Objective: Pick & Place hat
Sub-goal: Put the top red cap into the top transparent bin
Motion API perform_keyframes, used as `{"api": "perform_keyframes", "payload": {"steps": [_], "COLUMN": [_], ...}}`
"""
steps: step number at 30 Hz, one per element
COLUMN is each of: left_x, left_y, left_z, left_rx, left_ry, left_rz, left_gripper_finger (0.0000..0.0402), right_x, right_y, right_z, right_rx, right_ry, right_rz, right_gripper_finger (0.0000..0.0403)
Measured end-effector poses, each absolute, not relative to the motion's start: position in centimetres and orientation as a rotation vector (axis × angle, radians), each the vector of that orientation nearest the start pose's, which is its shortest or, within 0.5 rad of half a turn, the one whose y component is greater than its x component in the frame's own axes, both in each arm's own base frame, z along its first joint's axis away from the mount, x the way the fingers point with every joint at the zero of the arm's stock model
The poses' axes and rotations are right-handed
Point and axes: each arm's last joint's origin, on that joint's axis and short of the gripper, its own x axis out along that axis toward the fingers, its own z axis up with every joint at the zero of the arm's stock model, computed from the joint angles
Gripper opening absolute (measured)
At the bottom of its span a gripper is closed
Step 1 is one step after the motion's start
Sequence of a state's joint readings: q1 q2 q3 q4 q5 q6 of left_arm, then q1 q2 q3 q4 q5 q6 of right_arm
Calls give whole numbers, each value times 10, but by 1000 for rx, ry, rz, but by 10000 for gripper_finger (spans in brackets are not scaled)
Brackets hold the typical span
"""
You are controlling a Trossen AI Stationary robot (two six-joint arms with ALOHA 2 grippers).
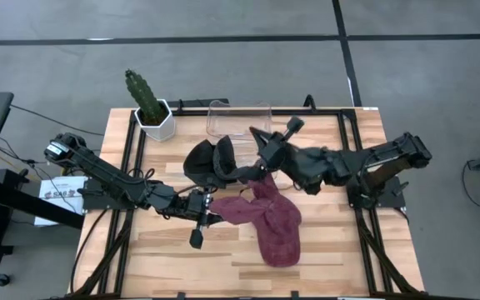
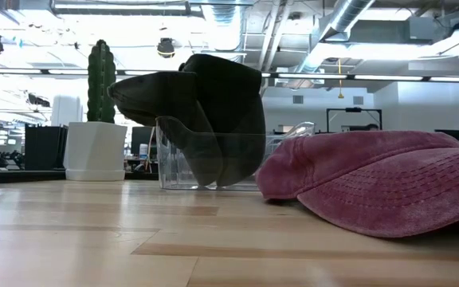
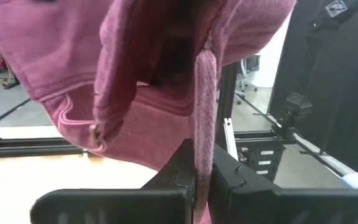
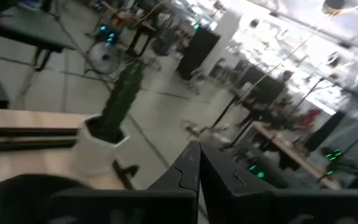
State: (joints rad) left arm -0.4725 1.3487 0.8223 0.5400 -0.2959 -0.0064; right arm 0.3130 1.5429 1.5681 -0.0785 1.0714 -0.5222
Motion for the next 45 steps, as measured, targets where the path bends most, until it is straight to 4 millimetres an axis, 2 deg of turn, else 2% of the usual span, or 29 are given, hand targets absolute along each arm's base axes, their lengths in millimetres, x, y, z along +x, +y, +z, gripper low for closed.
{"api": "perform_keyframes", "payload": {"steps": [7, 14, 18, 23, 28, 31, 34, 39, 45], "left_x": [273, 274, 274, 273, 273, 273, 273, 273, 273], "left_y": [-124, -121, -121, -123, -123, -123, -123, -123, -123], "left_z": [291, 291, 291, 290, 290, 291, 291, 291, 290], "left_rx": [-9, -14, -12, -14, -14, -15, -15, -15, -14], "left_ry": [-12, -12, -6, -2, -4, -5, -5, -5, -4], "left_rz": [-159, -142, -144, -152, -152, -152, -152, -153, -153], "left_gripper_finger": [11, 16, 14, 15, 13, 14, 15, 14, 13], "right_x": [318, 295, 288, 294, 319, 342, 366, 389, 379], "right_y": [116, 137, 132, 104, 71, 61, 60, 74, 111], "right_z": [431, 476, 498, 507, 495, 476, 453, 419, 410], "right_rx": [-504, -475, -534, -595, -592, -618, -673, -746, -724], "right_ry": [188, 90, 82, 132, 189, 241, 313, 407, 407], "right_rz": [-625, -555, -596, -742, -842, -852, -846, -793, -666], "right_gripper_finger": [0, 0, 0, 0, 0, 0, 0, 0, 0]}}
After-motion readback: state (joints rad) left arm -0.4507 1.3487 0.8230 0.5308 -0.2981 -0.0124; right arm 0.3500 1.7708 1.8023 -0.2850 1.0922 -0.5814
